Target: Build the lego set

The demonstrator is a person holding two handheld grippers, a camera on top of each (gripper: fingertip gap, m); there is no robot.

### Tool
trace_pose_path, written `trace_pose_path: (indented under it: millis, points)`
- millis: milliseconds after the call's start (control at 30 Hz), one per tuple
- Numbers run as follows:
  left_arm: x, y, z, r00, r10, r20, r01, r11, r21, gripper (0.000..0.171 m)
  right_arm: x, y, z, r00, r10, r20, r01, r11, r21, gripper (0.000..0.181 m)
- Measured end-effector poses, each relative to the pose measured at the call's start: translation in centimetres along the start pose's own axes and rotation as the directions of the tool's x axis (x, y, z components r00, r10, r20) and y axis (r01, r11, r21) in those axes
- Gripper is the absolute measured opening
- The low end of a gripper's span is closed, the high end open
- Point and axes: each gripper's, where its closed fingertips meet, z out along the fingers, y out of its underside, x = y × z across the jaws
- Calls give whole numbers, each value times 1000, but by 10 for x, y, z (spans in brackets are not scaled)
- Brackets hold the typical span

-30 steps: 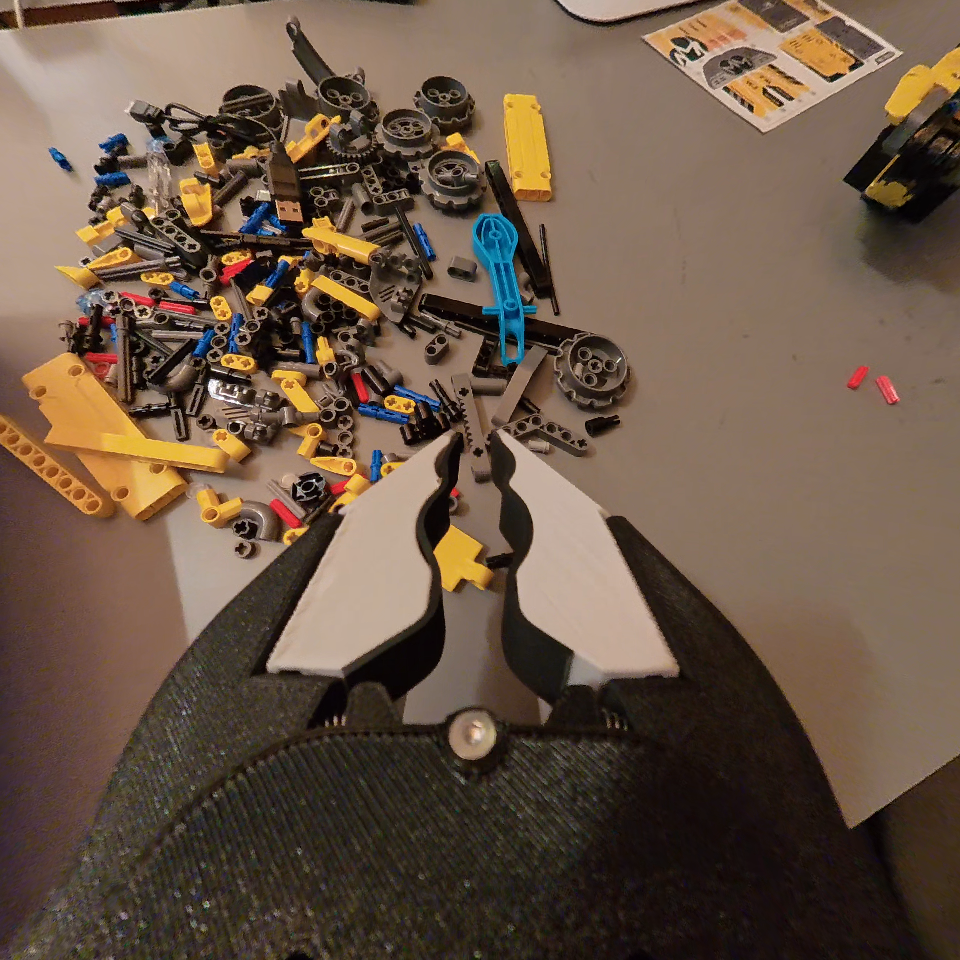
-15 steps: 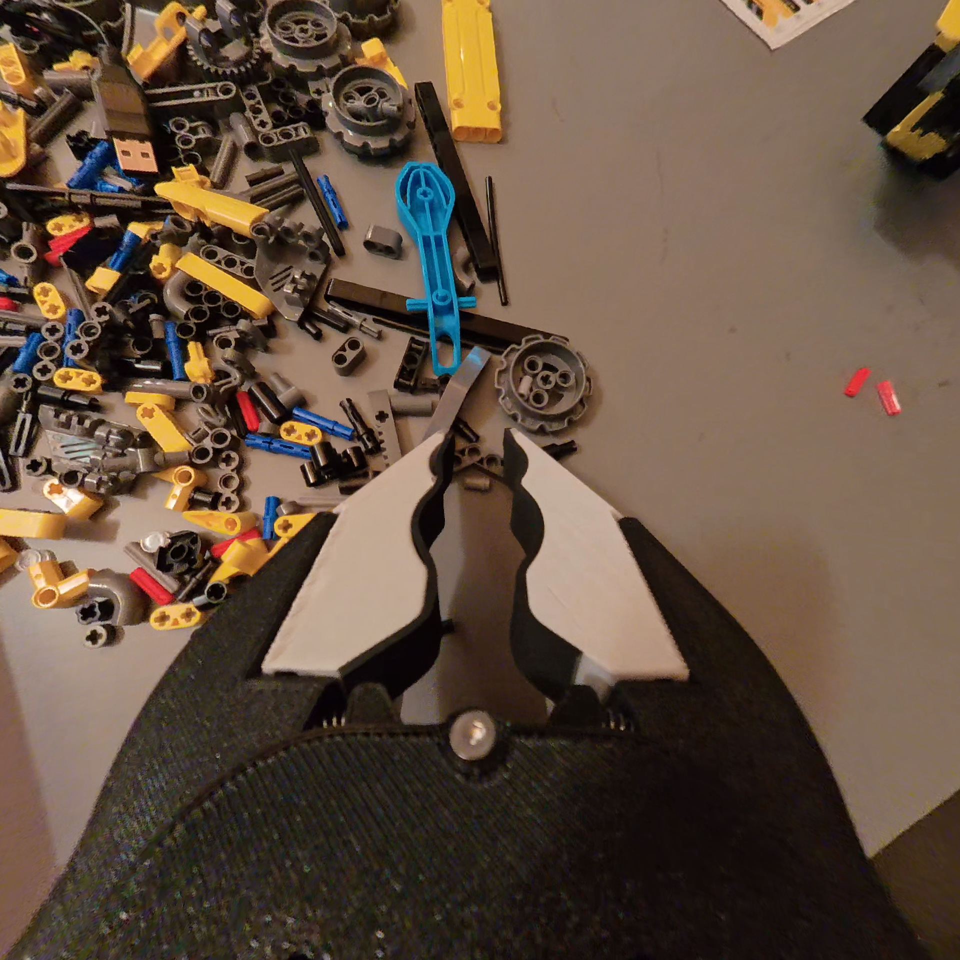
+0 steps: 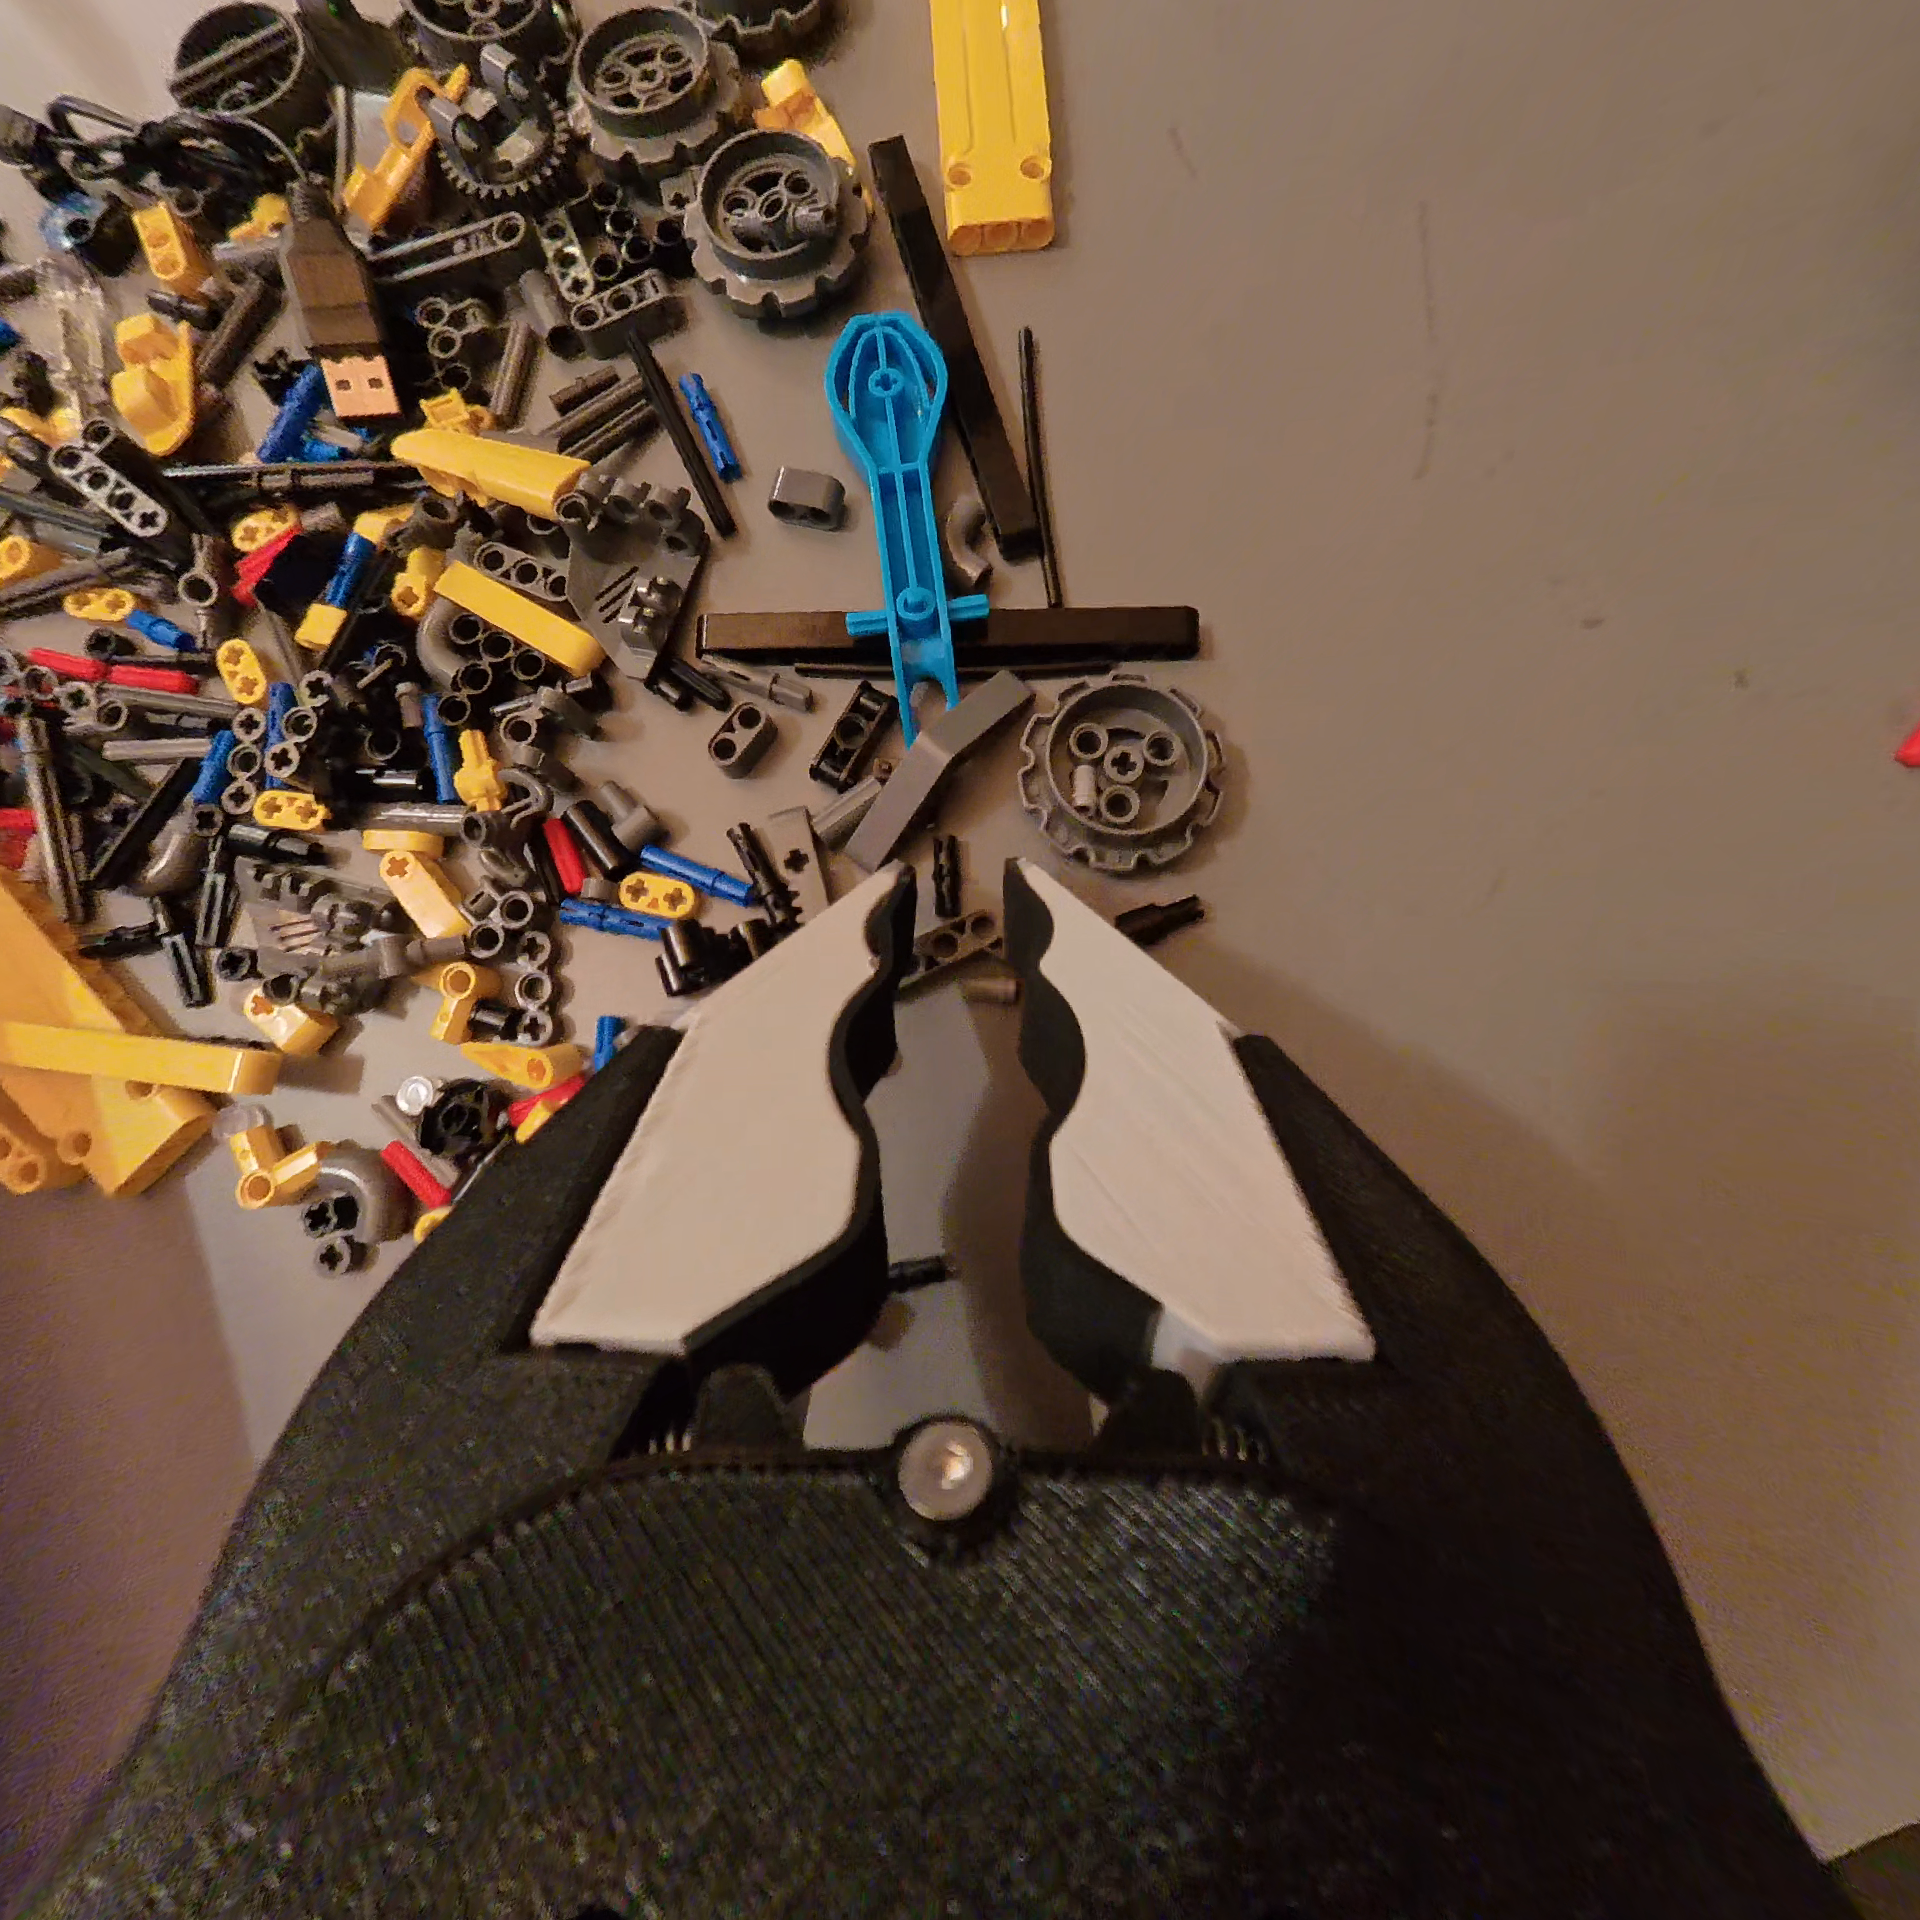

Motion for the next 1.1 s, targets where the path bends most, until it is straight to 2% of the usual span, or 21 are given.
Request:
trace_pose_path:
  millis: [167,300,433,500,600,633,700,733,767,833,933,1100]
  points:
    - [0,3,5,1000,-7,-13,7,1000,-18,13,1,1,1,1000,15,9,-15,1000,11,19]
    - [-1,3,8,1000,5,-5,-5,999,-36,2,1,0,2,1000,3,10,-3,1000,10,19]
    - [-1,2,7,1000,15,-5,-15,1000,-27,1,1,2,2,1000,-6,0,6,1000,3,19]
    - [3,-9,-1,999,33,-13,-33,999,44,1,0,2,2,1000,1,4,-1,1000,9,19]
    - [42,-38,-21,978,177,-111,-147,960,236,1,-7,-5,4,999,26,38,-28,999,35,19]
    - [62,-46,-29,956,255,-148,-201,931,304,2,-11,-9,5,997,46,63,-49,998,51,19]
    - [116,-51,-45,854,460,-242,-327,838,438,2,-25,-18,8,981,112,156,-125,989,80,19]
    - [137,-50,-50,805,541,-242,-384,787,483,2,-36,-21,9,960,153,236,-175,981,78,18]
    - [152,-51,-52,779,589,-217,-425,749,508,2,-48,-23,10,923,196,330,-227,972,57,12]
    - [187,-49,-55,706,666,-243,-467,695,547,2,-65,-22,11,821,309,480,-340,940,-24,9]
    - [226,-47,-62,625,727,-283,-472,641,605,2,-70,-20,12,671,463,580,-488,864,-125,11]
    - [253,-43,-61,560,764,-319,-476,612,631,2,-72,-8,15,626,531,571,-511,833,-214,13]
